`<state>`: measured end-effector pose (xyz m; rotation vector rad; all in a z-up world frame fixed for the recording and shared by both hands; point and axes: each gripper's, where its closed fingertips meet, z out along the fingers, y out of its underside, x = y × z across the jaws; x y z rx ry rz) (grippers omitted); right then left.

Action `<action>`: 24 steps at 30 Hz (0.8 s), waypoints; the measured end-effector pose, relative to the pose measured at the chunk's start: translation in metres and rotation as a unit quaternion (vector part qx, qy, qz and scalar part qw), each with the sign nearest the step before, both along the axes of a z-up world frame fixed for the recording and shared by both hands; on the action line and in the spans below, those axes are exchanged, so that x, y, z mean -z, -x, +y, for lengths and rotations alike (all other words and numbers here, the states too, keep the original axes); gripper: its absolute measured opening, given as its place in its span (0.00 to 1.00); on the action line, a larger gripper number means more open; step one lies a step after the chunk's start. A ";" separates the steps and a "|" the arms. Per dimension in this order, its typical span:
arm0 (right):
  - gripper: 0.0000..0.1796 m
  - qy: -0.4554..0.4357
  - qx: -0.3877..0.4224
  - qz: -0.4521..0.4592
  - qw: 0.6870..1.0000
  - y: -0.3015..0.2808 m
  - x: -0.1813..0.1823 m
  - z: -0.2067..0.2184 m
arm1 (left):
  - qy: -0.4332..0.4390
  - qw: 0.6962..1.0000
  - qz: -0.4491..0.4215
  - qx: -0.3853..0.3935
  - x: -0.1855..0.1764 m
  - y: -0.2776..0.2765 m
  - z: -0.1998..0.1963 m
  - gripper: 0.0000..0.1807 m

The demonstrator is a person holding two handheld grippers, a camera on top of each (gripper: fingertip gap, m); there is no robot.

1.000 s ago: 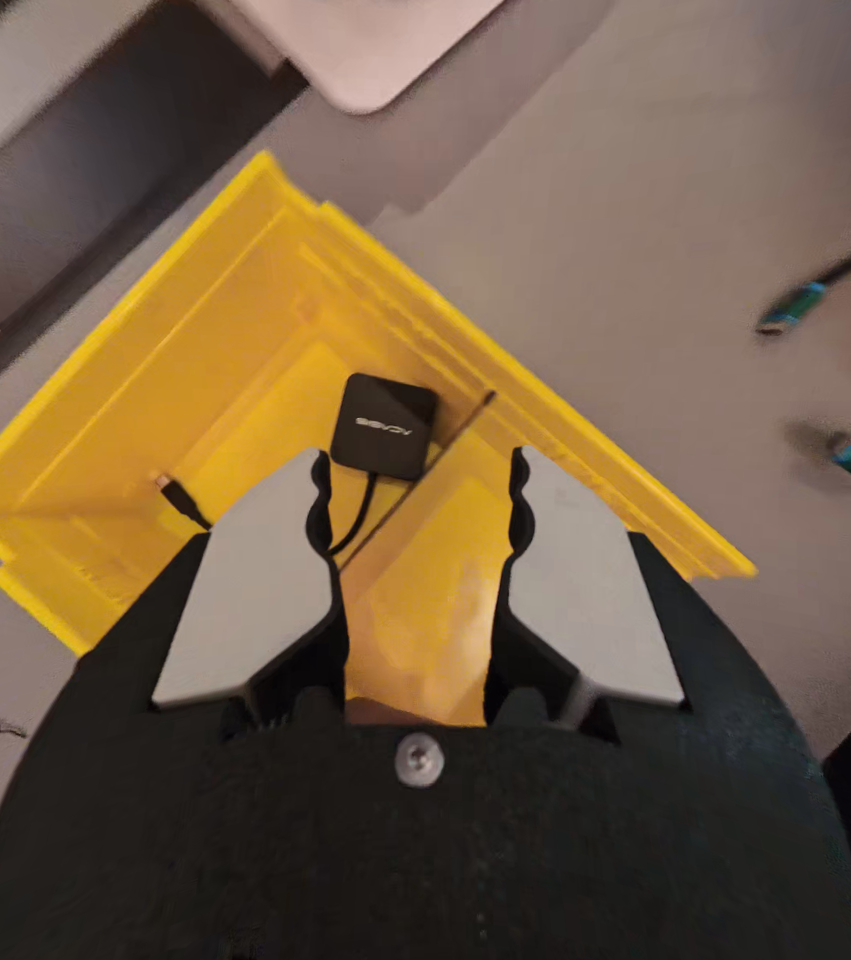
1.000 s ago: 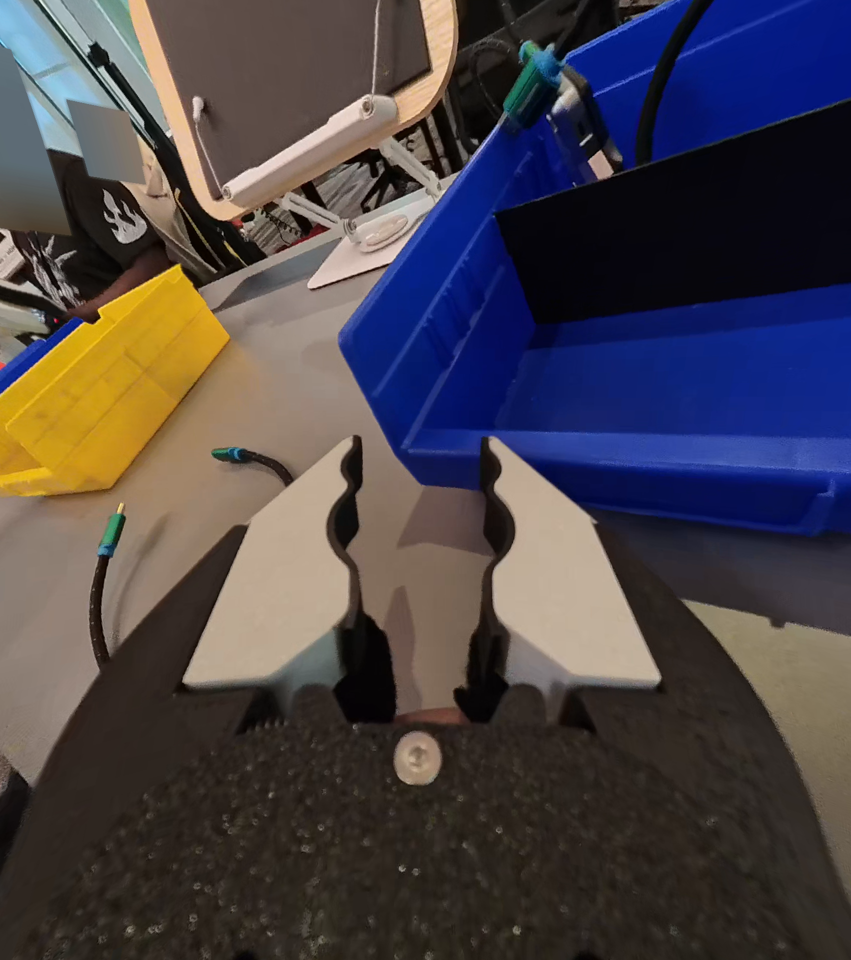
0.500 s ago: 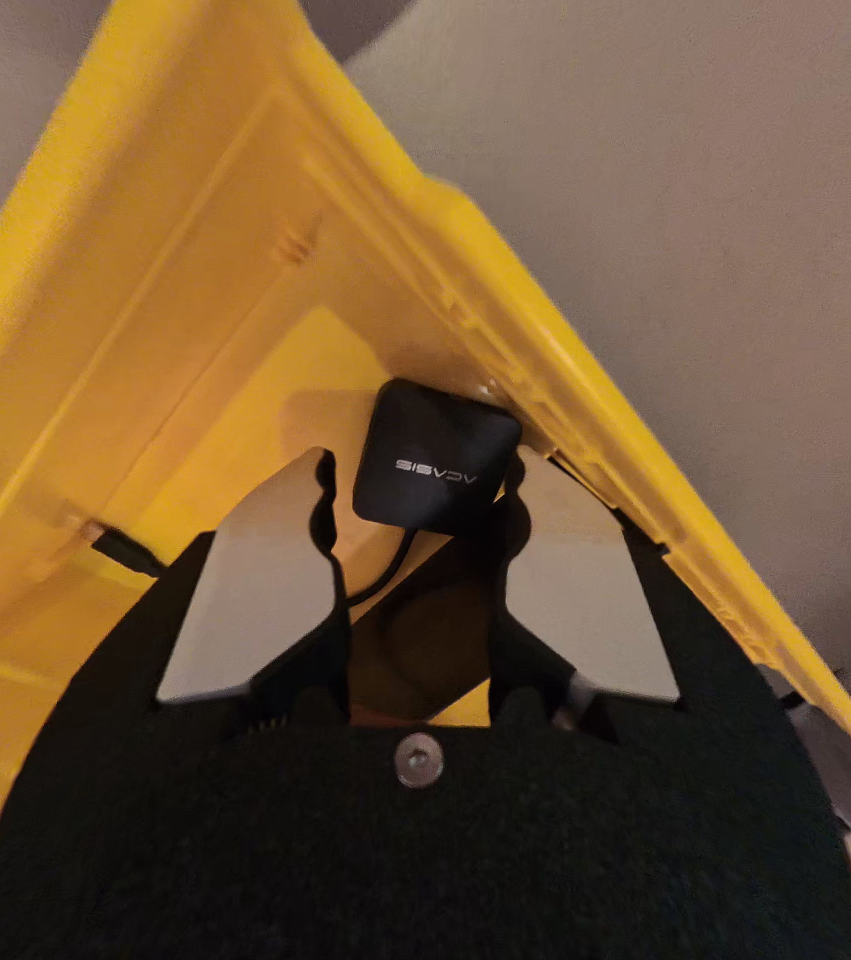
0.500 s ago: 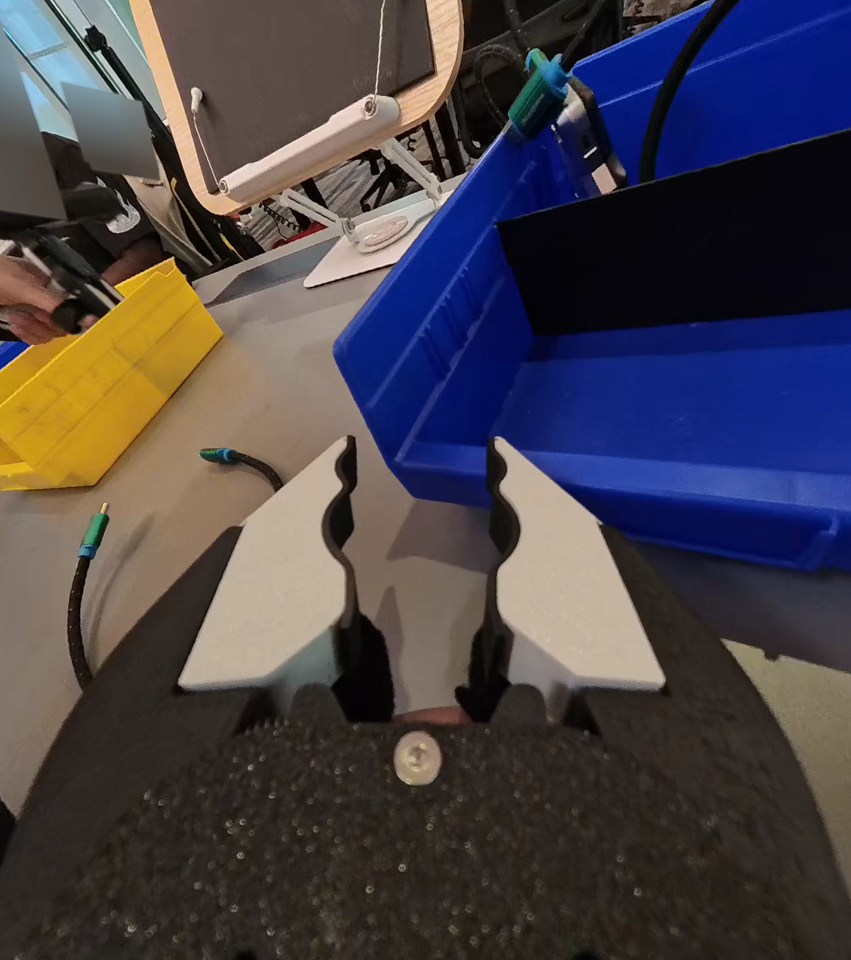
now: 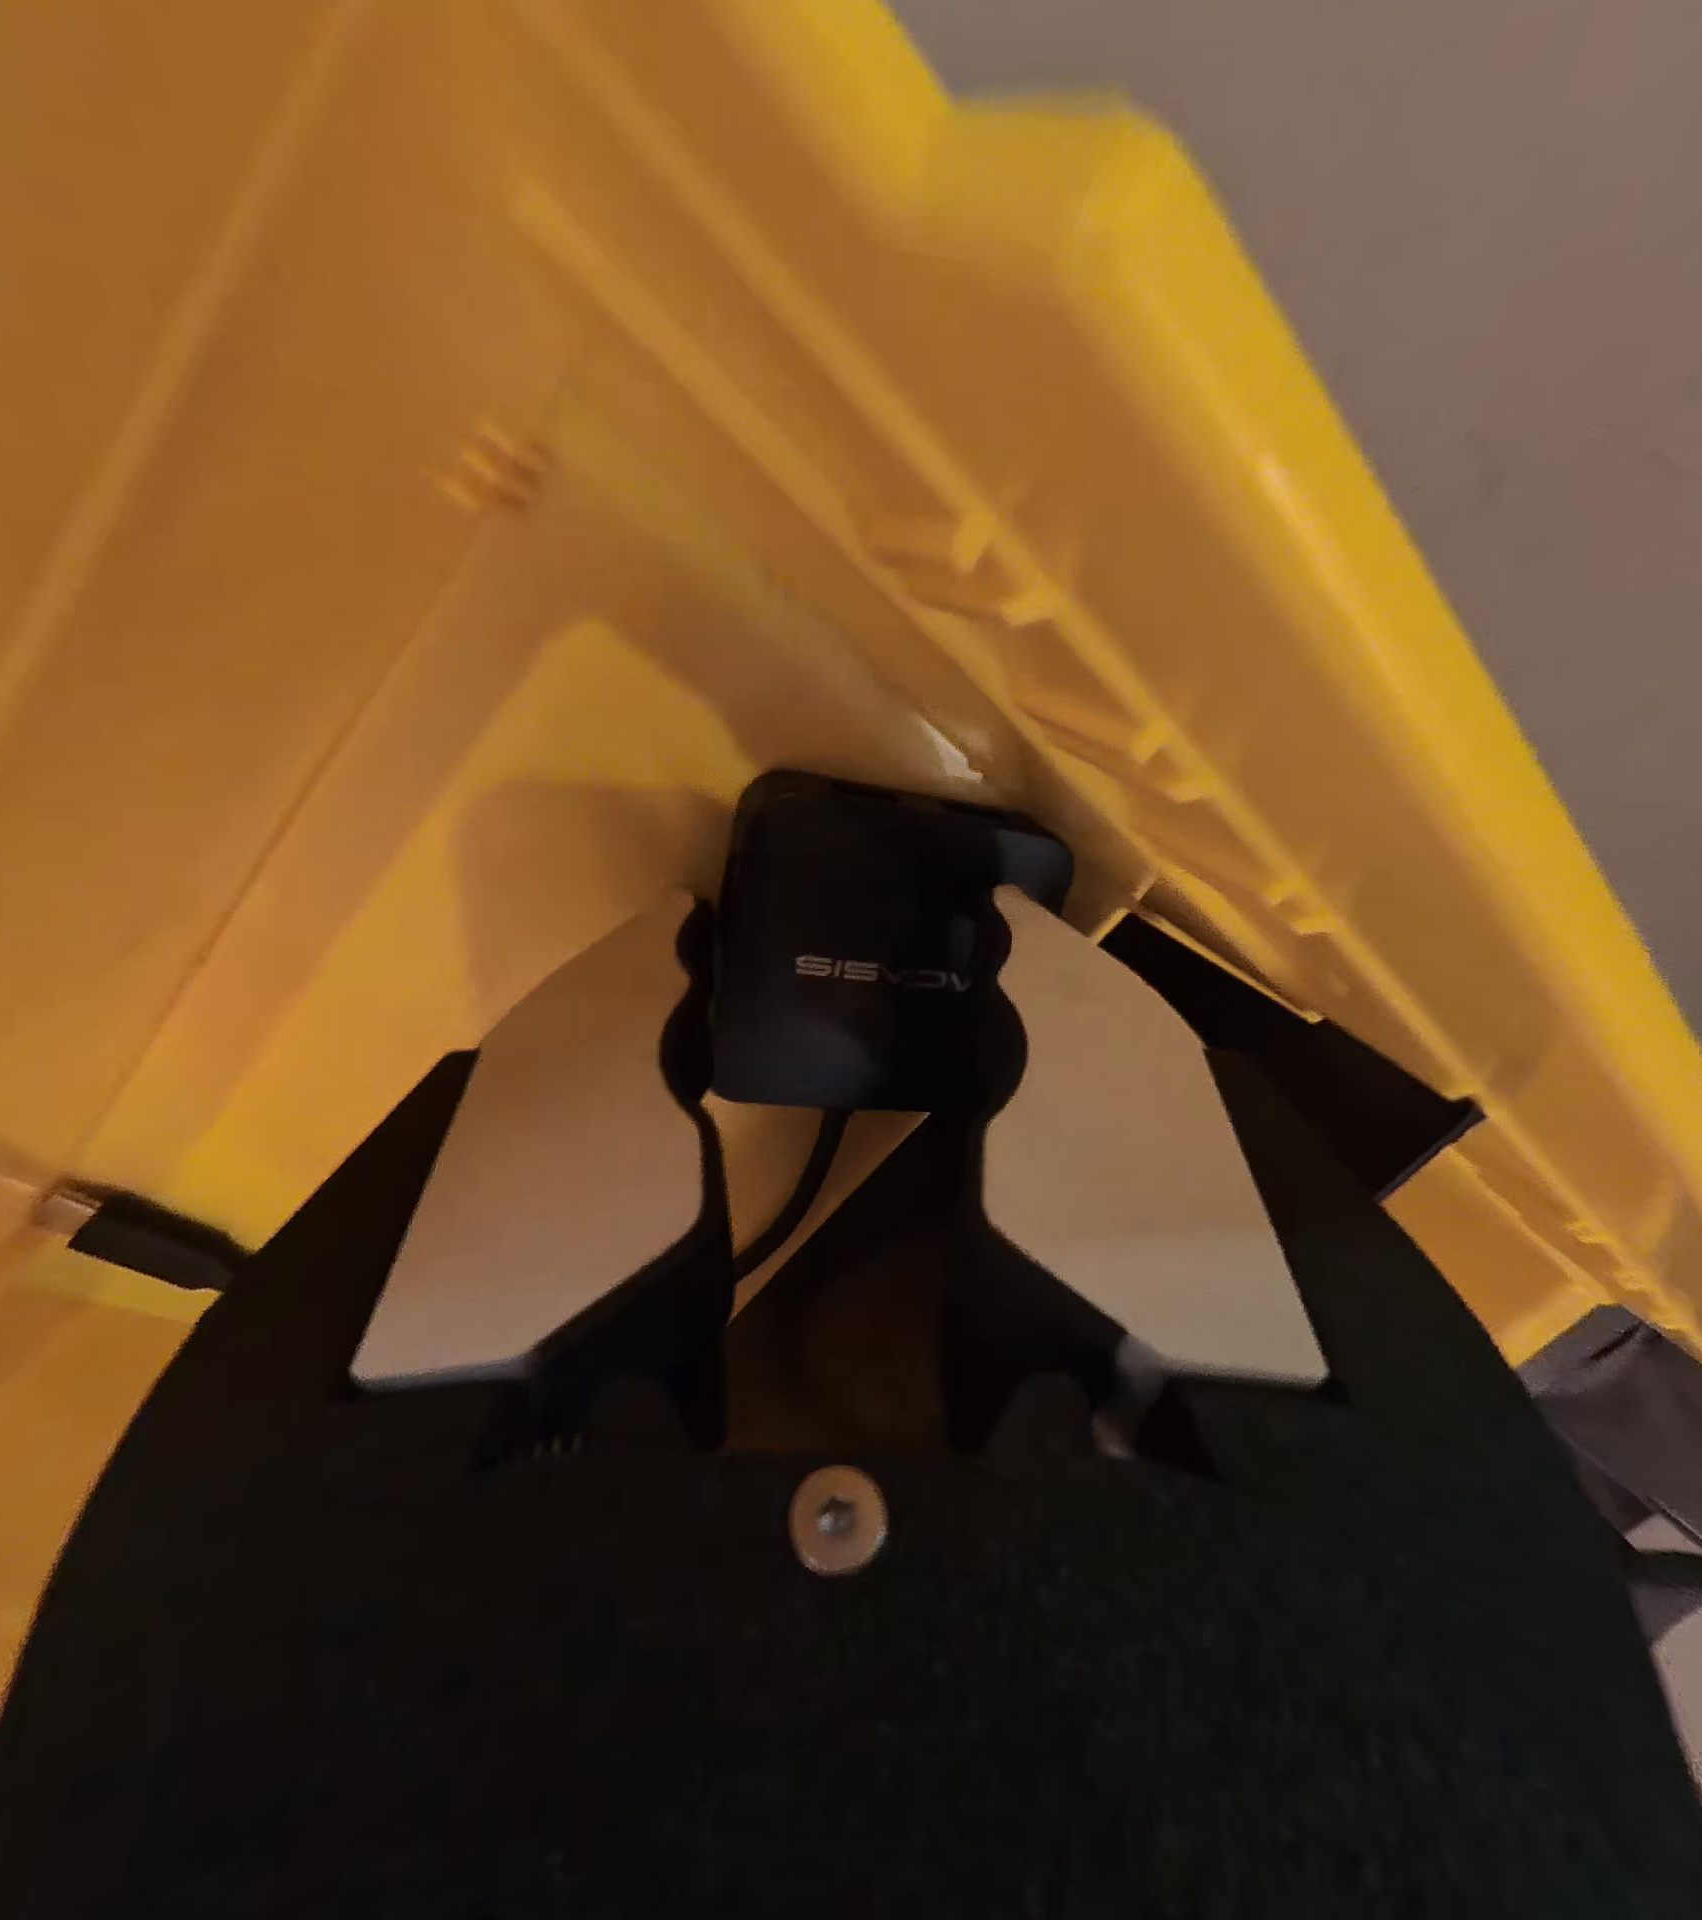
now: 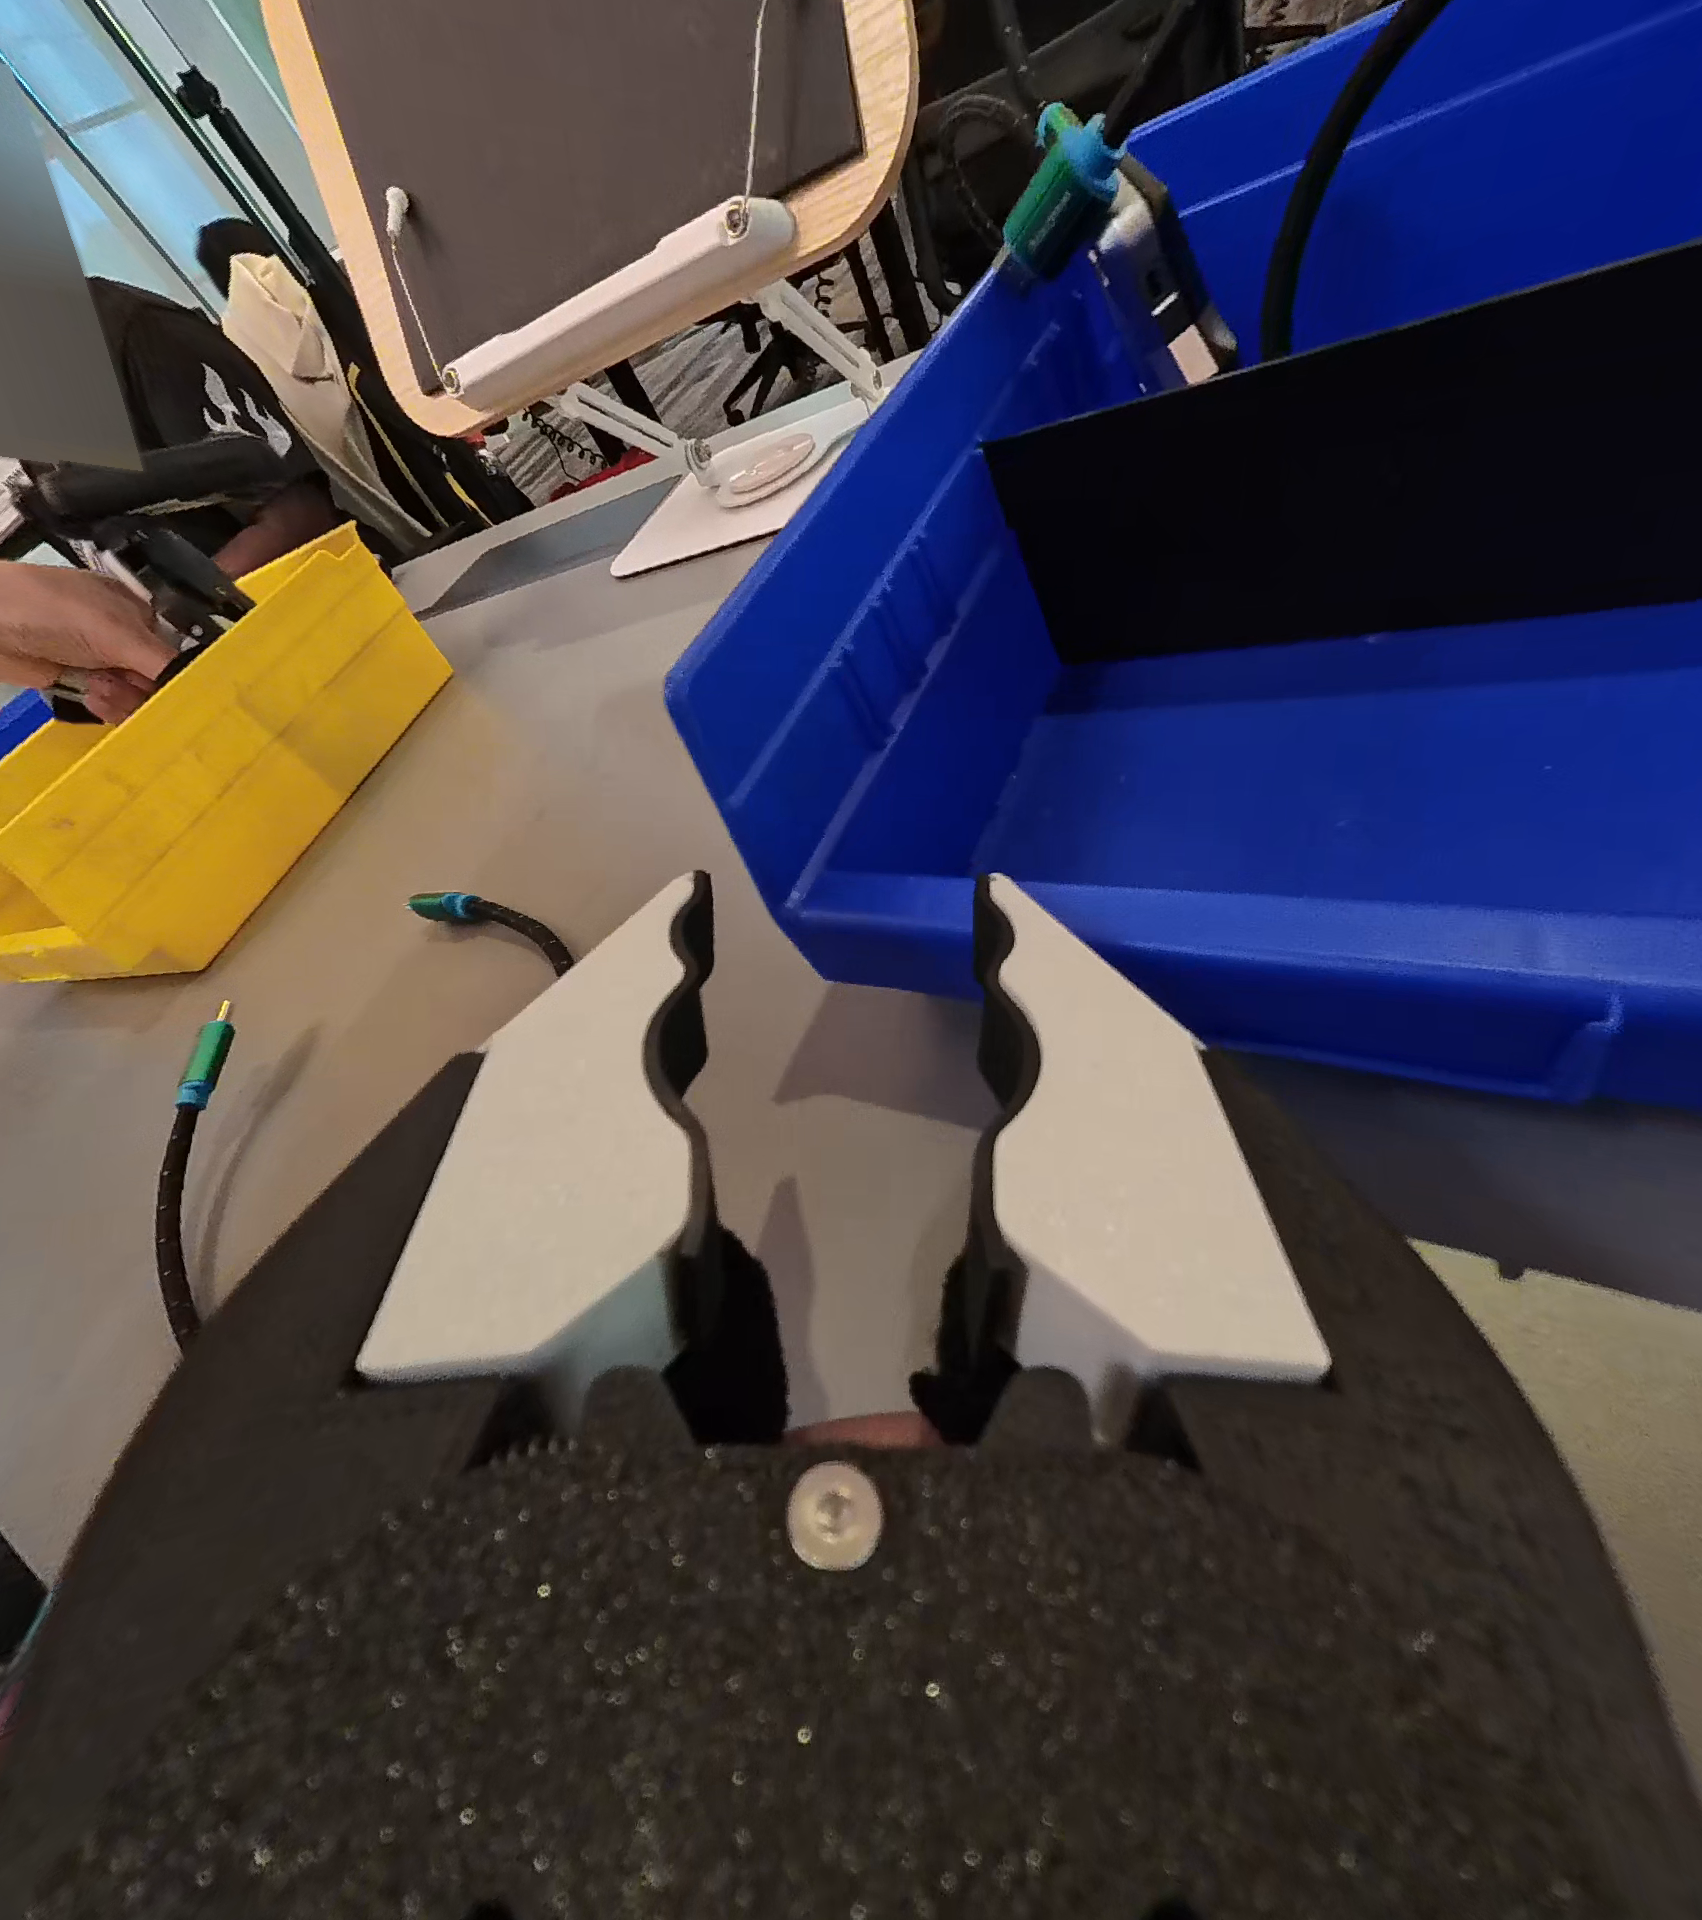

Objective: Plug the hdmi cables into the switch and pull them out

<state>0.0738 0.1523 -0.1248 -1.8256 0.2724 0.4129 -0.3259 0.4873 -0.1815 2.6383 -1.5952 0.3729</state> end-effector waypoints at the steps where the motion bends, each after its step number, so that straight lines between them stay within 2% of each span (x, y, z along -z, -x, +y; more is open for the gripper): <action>1: 0.28 0.001 -0.001 -0.001 1.000 0.001 0.000 0.000 | -0.003 1.000 -0.002 -0.002 0.000 0.002 0.002 0.27; 5: 0.28 0.003 -0.004 -0.004 1.000 0.004 0.001 0.000 | -0.008 1.000 0.001 -0.004 -0.003 0.007 0.008 0.30; 6: 0.28 0.003 -0.004 -0.003 1.000 0.004 0.001 0.000 | 0.000 1.000 -0.011 -0.011 -0.007 0.003 0.007 0.29; 8: 0.28 0.002 -0.007 0.003 1.000 0.006 0.000 0.001 | 0.030 0.999 -0.027 -0.030 -0.014 -0.006 0.000 0.34; 12: 0.28 0.003 -0.011 0.007 1.000 0.009 0.000 0.002 | 0.040 0.997 0.026 -0.063 -0.012 -0.005 -0.004 0.34; 16: 0.28 0.005 -0.014 0.000 1.000 0.011 0.001 0.002 | 0.056 0.986 0.106 -0.113 -0.001 0.010 -0.006 0.41; 24: 0.28 0.005 -0.018 0.002 1.000 0.012 0.001 0.001 | 0.065 0.975 0.133 -0.167 0.002 0.018 -0.010 0.41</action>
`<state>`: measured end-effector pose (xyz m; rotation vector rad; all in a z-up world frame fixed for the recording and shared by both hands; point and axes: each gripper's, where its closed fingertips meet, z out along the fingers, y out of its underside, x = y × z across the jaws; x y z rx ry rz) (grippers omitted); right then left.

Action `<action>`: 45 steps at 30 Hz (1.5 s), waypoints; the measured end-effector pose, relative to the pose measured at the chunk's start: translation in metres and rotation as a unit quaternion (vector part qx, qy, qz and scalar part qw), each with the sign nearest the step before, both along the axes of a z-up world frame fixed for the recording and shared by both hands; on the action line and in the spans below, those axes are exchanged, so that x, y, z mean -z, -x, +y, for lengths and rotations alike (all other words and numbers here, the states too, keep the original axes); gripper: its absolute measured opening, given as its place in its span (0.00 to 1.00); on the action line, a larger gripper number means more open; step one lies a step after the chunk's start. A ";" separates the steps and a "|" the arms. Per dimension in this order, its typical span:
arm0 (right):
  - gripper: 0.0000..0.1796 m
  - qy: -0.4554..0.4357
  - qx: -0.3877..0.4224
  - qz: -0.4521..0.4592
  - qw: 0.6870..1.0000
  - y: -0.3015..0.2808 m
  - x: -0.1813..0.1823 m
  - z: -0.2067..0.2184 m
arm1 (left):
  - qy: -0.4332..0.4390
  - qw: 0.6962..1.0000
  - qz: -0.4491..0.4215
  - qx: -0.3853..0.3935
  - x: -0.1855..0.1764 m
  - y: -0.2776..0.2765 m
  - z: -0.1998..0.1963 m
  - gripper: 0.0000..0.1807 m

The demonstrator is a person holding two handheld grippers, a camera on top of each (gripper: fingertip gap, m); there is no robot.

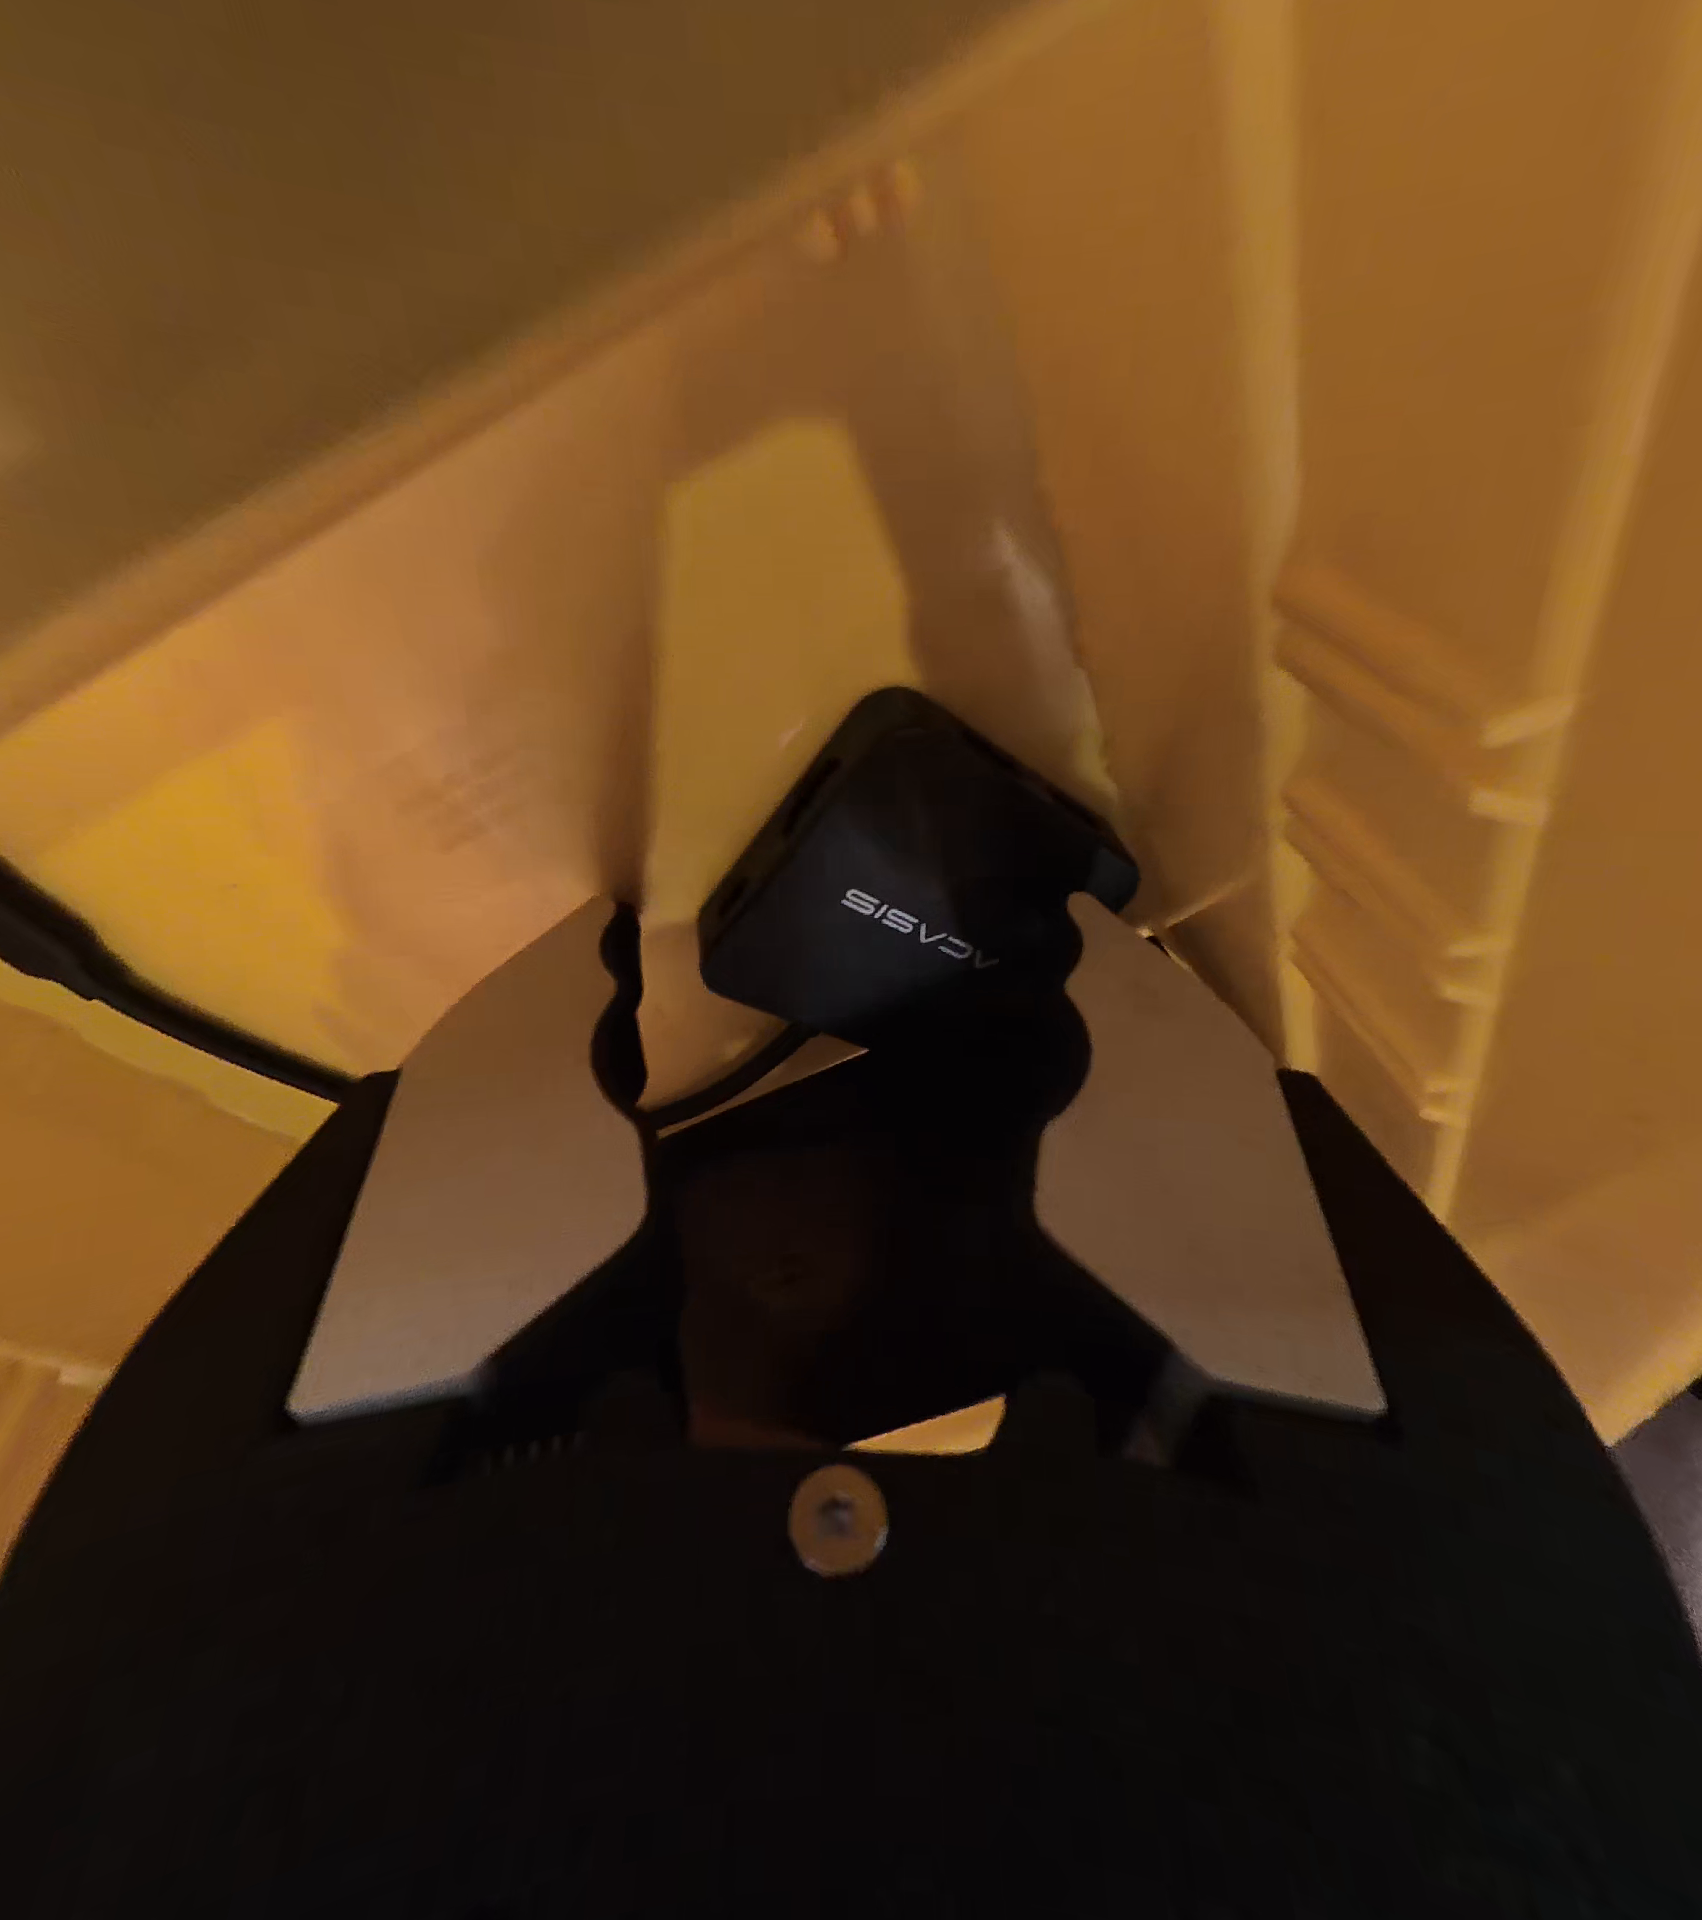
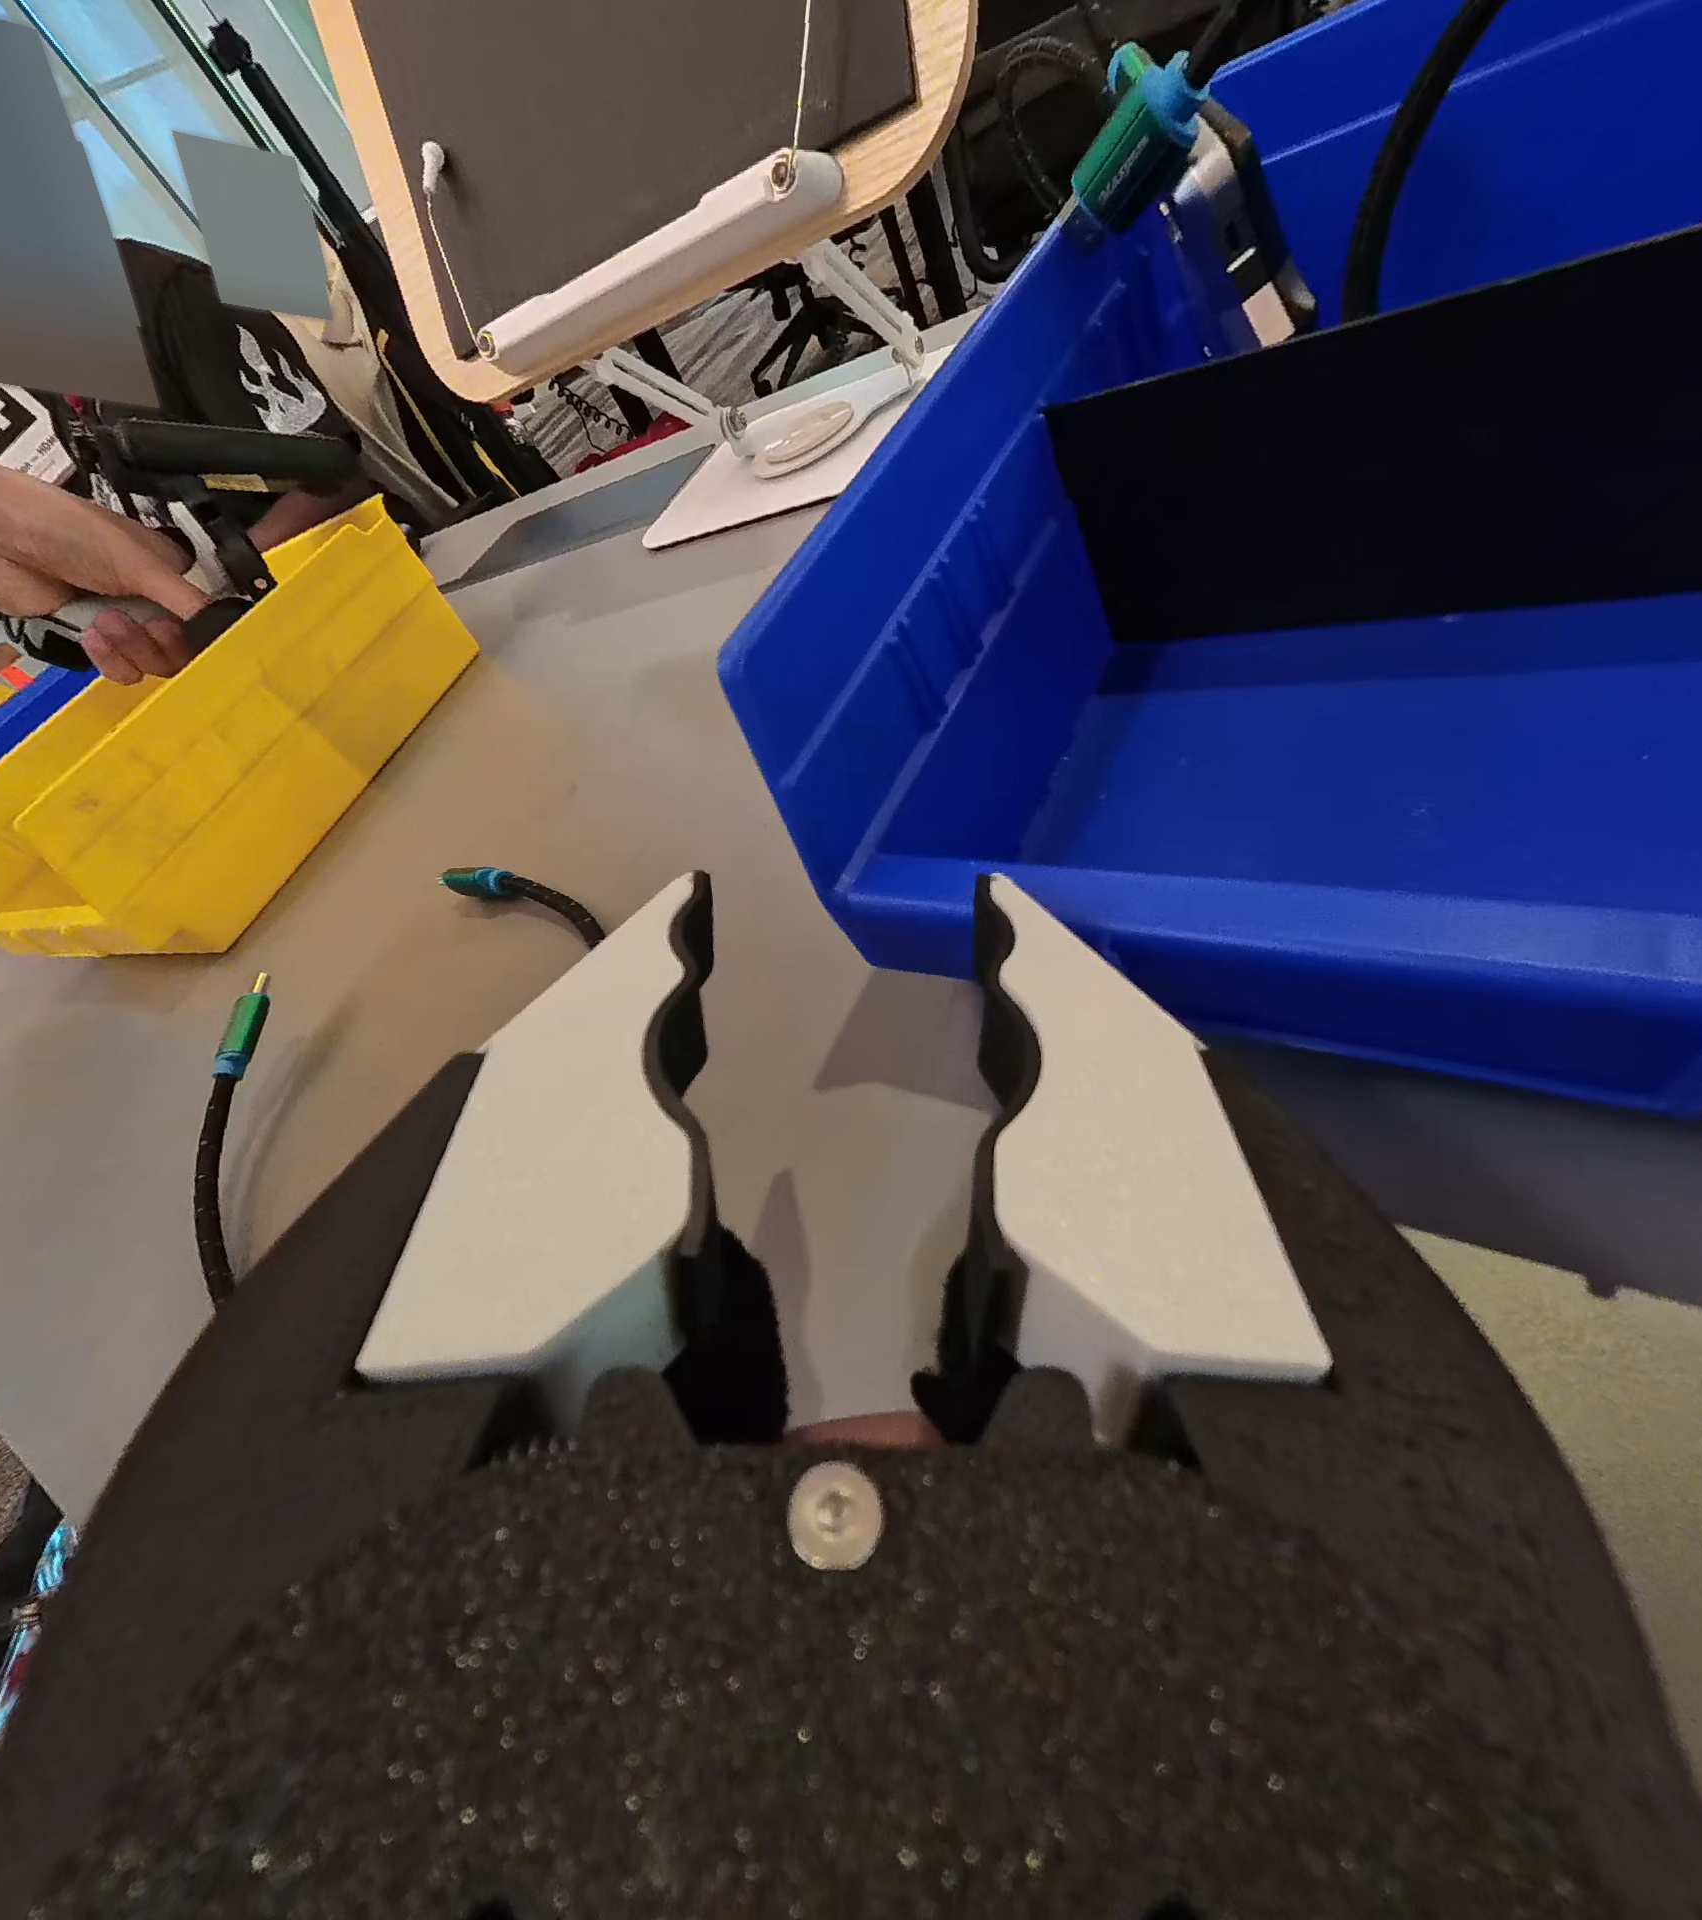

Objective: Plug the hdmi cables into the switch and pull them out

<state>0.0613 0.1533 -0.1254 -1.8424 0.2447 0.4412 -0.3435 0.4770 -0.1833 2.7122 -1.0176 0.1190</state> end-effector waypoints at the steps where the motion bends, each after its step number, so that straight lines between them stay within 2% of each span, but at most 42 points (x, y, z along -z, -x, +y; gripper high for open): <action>1: 0.28 0.001 -0.002 0.000 1.000 0.001 0.000 0.000 | -0.002 1.000 -0.005 0.001 0.000 -0.001 0.000 0.40; 7: 0.28 0.005 -0.001 -0.013 1.000 0.000 0.001 -0.004 | -0.018 0.999 -0.038 0.025 -0.003 -0.003 0.001 0.28; 11: 0.28 0.002 -0.003 -0.009 1.000 0.001 -0.001 -0.005 | -0.064 0.996 -0.040 0.052 -0.008 0.009 0.016 0.00; 14: 0.28 0.002 -0.002 -0.009 1.000 0.001 -0.001 -0.006 | -0.055 0.993 -0.081 0.068 -0.016 0.002 0.010 0.01; 17: 0.28 0.002 -0.003 -0.006 1.000 0.003 -0.001 -0.006 | -0.052 0.990 -0.095 0.090 -0.024 -0.006 0.008 0.18; 18: 0.28 0.002 -0.005 -0.006 1.000 0.004 -0.001 -0.005 | -0.049 0.986 -0.113 0.113 -0.028 -0.013 0.004 0.25; 19: 0.28 0.003 -0.006 -0.007 1.000 0.005 -0.001 -0.005 | -0.056 0.978 -0.128 0.154 -0.031 -0.018 0.002 0.27; 20: 0.28 0.003 -0.007 -0.010 1.000 0.005 -0.001 -0.004 | -0.066 0.967 -0.133 0.208 -0.034 -0.020 0.000 0.25; 22: 0.28 0.006 -0.009 -0.018 1.000 0.006 0.001 -0.004 | -0.102 0.925 -0.131 0.341 -0.035 -0.018 0.001 0.26; 24: 0.28 0.007 -0.013 -0.017 1.000 0.008 0.002 -0.005 | -0.164 0.861 -0.127 0.464 -0.033 -0.015 0.008 0.28; 26: 0.28 0.008 -0.015 -0.008 1.000 0.008 0.003 -0.006 | -0.203 0.805 -0.143 0.539 -0.031 -0.018 0.005 0.27; 29: 0.28 0.004 -0.015 0.015 1.000 0.007 0.001 -0.007 | -0.239 0.753 -0.122 0.600 -0.027 -0.017 0.007 0.25; 34: 0.28 -0.003 -0.024 0.051 0.998 0.009 0.000 -0.007 | -0.192 0.670 -0.045 0.716 -0.030 0.004 0.013 0.27; 37: 0.28 -0.006 -0.027 0.074 0.997 0.008 -0.001 -0.007 | -0.160 0.586 0.008 0.794 -0.026 0.016 0.018 0.29; 38: 0.28 -0.008 -0.027 0.082 0.996 0.007 -0.002 -0.007 | -0.157 0.558 0.009 0.815 -0.024 0.014 0.017 0.29; 42: 0.28 -0.028 -0.029 0.133 0.990 0.002 -0.008 -0.007 | -0.169 0.485 -0.018 0.858 -0.022 -0.009 0.009 0.33; 45: 0.28 -0.051 -0.030 0.186 0.981 -0.004 -0.015 -0.008 | -0.164 0.439 -0.037 0.883 -0.012 -0.016 0.004 0.29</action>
